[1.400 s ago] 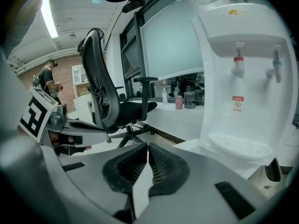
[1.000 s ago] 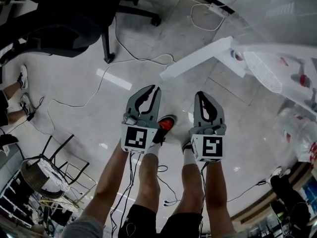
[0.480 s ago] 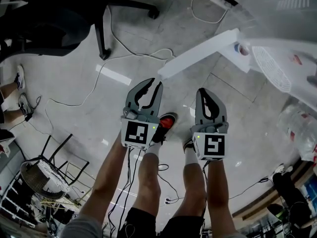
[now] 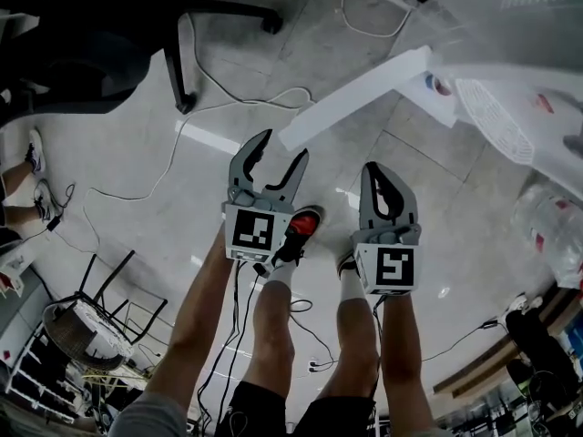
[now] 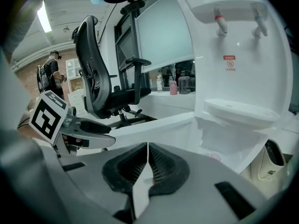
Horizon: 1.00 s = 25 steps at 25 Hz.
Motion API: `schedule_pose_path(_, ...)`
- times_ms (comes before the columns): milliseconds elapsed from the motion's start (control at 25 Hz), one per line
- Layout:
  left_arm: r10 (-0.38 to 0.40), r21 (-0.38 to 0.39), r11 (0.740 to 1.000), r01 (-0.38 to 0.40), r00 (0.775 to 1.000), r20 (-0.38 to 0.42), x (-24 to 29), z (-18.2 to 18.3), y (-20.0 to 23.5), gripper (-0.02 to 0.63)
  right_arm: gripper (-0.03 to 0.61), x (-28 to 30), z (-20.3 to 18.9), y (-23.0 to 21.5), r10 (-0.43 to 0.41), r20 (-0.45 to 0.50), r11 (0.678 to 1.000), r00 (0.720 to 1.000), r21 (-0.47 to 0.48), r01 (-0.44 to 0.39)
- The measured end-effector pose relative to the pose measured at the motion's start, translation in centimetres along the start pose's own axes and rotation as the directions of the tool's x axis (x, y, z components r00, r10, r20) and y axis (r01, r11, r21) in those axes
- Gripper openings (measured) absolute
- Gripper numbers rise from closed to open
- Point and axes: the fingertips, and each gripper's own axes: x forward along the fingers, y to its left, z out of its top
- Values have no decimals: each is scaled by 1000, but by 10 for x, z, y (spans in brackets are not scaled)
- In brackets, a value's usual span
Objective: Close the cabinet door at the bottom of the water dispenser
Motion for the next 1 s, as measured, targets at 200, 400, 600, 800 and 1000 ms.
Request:
schedule_pose_path(200,1,35,999,-1,1000,-12,4,-1,-2,259,25,-2,-2,-7,-16,-6,1000,1000,19,16)
schedule_pose_path(400,21,52,998,-21,1000,-2,5,-3,-1,207,25,-4,-6,-10,-25,-7,999,1000,23,25)
schedule_pose_path(600,25,56,998,-25,1000,1,3,-3,-1,194,25,-8,-8,-9,-33,-7,999,999,27,33)
schedule_pose_path(800,16,62,998,-16,1000,-13,0,-6,-6,190,25,-14,-9,-9,-40,2,999,999,22,40)
schedule_pose_path(1000,-8,76,997,9,1000,-8,-5,-9,-19,186,25,-25,-11,-12,-60,10,998,998,26,59)
